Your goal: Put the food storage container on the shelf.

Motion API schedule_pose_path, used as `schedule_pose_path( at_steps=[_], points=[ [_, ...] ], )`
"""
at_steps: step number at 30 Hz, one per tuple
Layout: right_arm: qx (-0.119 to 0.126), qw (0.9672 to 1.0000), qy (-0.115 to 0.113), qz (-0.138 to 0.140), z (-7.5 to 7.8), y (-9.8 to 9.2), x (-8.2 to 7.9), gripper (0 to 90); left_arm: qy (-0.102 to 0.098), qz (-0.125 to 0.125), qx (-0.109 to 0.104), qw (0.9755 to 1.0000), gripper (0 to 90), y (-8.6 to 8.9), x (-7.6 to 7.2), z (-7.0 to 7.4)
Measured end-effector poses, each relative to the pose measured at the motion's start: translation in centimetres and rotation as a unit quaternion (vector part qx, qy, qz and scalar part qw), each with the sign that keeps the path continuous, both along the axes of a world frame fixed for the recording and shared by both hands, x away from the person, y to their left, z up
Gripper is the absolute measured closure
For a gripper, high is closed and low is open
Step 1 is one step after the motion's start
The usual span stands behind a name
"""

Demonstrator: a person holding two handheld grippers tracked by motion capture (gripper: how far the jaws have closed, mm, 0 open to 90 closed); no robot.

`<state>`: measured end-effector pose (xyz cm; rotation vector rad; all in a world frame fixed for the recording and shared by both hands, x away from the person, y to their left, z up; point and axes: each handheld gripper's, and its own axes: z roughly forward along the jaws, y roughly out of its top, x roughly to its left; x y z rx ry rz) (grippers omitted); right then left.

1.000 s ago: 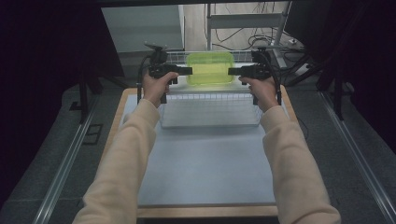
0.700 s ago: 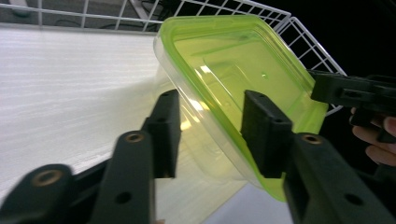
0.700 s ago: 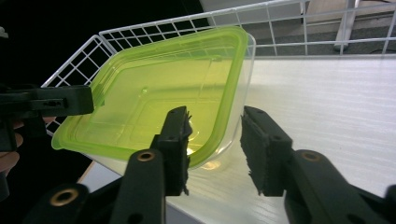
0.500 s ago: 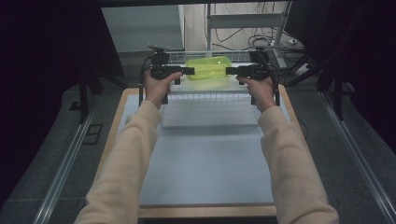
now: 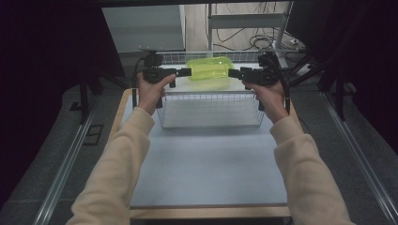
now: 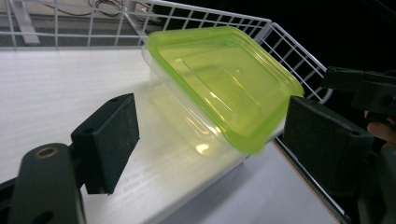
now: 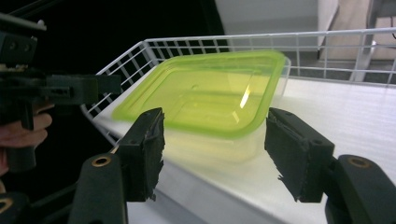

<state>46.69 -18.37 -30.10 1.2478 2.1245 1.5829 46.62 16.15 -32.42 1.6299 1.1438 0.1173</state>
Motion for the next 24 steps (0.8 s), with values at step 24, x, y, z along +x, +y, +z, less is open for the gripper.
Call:
schedule_pose_path(
  at_steps=[24],
  points=[
    [-0.023, 0.9924, -0.042, 0.114, -8.9, -3.7, -12.1, 28.9, -0.046, -0.076, 0.042, 0.9951, 19.2, 1.3, -15.1, -8.1]
  ],
)
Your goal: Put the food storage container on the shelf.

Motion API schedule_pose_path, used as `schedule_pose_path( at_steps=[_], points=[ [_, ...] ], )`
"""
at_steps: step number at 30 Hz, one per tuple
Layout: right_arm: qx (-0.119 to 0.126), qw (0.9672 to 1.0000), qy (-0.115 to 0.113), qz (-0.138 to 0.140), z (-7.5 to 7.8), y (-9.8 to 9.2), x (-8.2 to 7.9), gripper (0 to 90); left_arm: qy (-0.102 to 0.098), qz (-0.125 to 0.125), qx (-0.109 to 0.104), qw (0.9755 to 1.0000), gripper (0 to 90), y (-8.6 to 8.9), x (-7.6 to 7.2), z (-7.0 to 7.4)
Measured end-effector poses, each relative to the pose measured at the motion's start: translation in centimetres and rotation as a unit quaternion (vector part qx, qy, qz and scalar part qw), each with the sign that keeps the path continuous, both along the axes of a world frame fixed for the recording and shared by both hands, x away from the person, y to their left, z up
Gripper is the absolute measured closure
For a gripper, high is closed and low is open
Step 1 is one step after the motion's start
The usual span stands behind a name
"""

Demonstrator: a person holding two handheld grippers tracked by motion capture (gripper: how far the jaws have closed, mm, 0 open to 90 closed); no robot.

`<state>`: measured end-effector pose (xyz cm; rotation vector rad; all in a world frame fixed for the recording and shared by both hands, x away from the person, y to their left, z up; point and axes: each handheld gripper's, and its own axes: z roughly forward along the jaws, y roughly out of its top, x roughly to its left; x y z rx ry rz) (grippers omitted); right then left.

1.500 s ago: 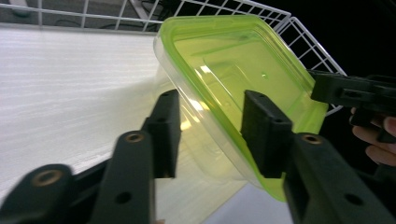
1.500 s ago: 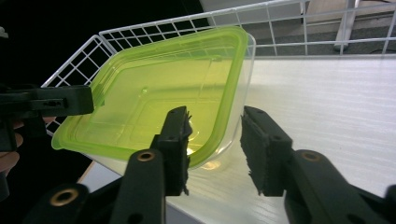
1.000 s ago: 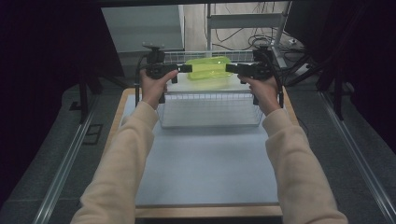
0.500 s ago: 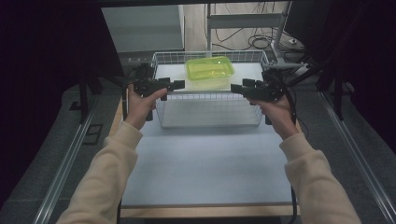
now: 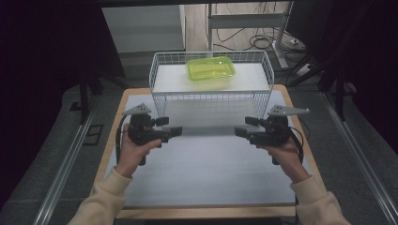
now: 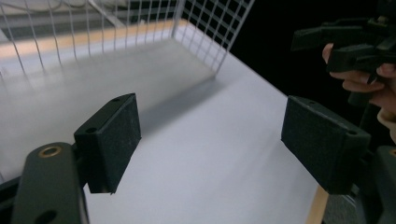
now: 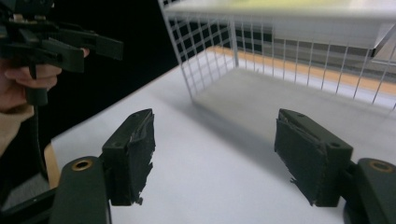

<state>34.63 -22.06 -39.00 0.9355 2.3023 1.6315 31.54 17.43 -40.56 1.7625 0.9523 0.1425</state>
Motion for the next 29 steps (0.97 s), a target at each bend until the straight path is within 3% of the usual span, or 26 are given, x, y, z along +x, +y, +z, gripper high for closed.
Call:
schedule_pose_path(
  at_steps=[5, 10, 14, 18, 23, 29],
  points=[
    [-0.013, 0.9999, 0.007, 0.009, -3.9, -0.7, -2.0, 26.3, 0.008, -0.005, 0.03, 0.9995, 19.3, -0.2, -2.3, -3.5],
    [-0.069, 0.9974, 0.014, 0.013, -7.7, -0.6, -3.4, 23.6, 0.033, -0.004, 0.047, 0.9983, 19.3, -0.4, -3.6, -7.0],
    [-0.085, 0.9959, 0.028, 0.009, -10.0, -0.3, -4.0, 23.1, 0.05, -0.007, 0.067, 0.9965, 19.2, -0.6, -4.0, -8.7],
    [-0.081, 0.996, 0.036, -0.004, -10.5, -0.5, -3.6, 22.9, 0.05, -0.001, 0.069, 0.9963, 19.2, -0.5, -3.9, -9.1],
    [-0.058, 0.9978, 0.022, -0.022, -10.2, -1.3, -3.6, 22.9, 0.053, 0.001, 0.072, 0.996, 19.2, -0.4, -3.9, -9.6],
    [-0.066, 0.9969, 0.019, -0.039, -10.5, -1.6, -3.4, 19.3, 0.058, 0.004, 0.074, 0.9955, 19.2, -0.4, -3.8, -10.1]
  ],
)
